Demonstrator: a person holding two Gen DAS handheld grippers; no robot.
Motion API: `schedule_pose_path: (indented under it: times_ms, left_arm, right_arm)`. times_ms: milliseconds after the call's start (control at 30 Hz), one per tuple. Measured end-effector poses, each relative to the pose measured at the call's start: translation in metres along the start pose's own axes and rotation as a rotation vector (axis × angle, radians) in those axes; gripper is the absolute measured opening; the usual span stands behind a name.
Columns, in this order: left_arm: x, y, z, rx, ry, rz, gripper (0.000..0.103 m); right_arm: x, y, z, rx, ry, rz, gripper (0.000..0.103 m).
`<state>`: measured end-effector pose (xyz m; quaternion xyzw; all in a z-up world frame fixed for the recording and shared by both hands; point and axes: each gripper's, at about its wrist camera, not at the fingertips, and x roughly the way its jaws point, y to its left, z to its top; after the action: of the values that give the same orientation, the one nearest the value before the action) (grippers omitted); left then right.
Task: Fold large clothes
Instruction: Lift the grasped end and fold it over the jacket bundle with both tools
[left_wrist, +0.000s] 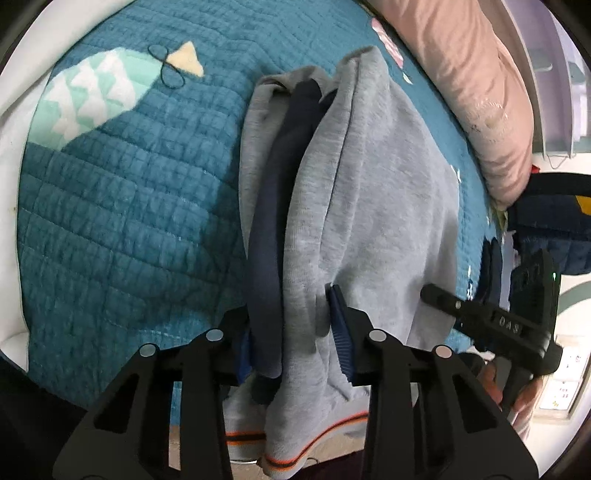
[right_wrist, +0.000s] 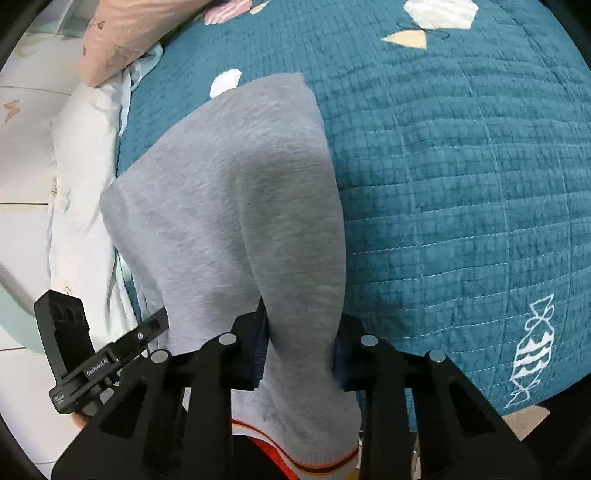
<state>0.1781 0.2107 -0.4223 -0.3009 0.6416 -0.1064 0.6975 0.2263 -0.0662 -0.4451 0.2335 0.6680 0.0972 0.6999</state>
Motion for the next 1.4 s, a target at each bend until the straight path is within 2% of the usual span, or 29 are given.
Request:
schedule_pose_path:
  times_ms: [67, 100, 233, 367, 433, 500, 567, 600, 633, 767, 900, 967, 1067, 1133, 1400]
  left_arm:
    - [-0.001, 0.006, 0.003, -0.007, 0.006, 0.008, 0.037]
    - [-0.004, 0.012, 0.005, -0.034, 0.009, 0.001, 0.042]
    - [0.004, 0.033, 0.013, -0.12, 0.061, -0.064, 0.051]
    - [0.012, 0.045, 0.018, -0.132, 0.107, -0.144, 0.052]
    - [0.016, 0.05, 0.021, -0.127, 0.124, -0.175, 0.054]
    - [0.02, 0.053, 0.026, -0.133, 0.131, -0.198, 0.053]
    - [0.015, 0.051, 0.027, -0.111, 0.118, -0.188, 0.045]
    - [0.011, 0.049, 0.024, -0.087, 0.108, -0.19, 0.033]
    - [0.01, 0.047, 0.023, -0.08, 0.103, -0.205, 0.03]
    - [0.006, 0.044, 0.022, -0.084, 0.097, -0.18, 0.027]
    - [0.006, 0.02, 0.018, -0.061, 0.086, -0.16, 0.025]
    - [0.004, 0.007, 0.018, -0.048, 0.082, -0.172, 0.024]
    - [0.005, -0.014, 0.017, -0.016, 0.076, -0.14, 0.024]
    - [0.008, -0.016, 0.017, -0.015, 0.079, -0.131, 0.024]
    - [0.016, -0.059, 0.006, 0.012, 0.079, -0.137, 0.024]
  right_arm:
    - [0.002, 0.0, 0.002, -0.002, 0.008, -0.006, 0.028]
    - [0.003, 0.001, 0.002, -0.006, 0.011, -0.01, 0.031]
    - [0.007, 0.001, 0.005, -0.006, 0.017, -0.018, 0.041]
    - [0.013, 0.005, 0.006, -0.009, 0.022, -0.036, 0.045]
    - [0.019, 0.009, 0.008, -0.02, 0.029, -0.037, 0.052]
    - [0.026, 0.005, 0.01, 0.0, 0.031, -0.025, 0.054]
    - [0.028, 0.004, 0.011, -0.001, 0.032, -0.001, 0.047]
    - [0.027, 0.005, 0.011, -0.014, 0.029, 0.005, 0.04]
    - [0.024, 0.004, 0.009, -0.011, 0.021, 0.012, 0.035]
    - [0.016, 0.004, 0.006, -0.015, 0.004, 0.024, 0.03]
    - [0.006, 0.006, 0.004, -0.026, -0.003, 0.048, 0.025]
    - [0.001, 0.01, 0.004, -0.041, -0.009, 0.05, 0.024]
    - [-0.007, 0.014, 0.003, -0.062, -0.02, 0.059, 0.023]
    - [-0.013, 0.018, 0.002, -0.076, -0.031, 0.064, 0.023]
    - [-0.05, 0.015, -0.01, -0.132, -0.078, 0.062, 0.023]
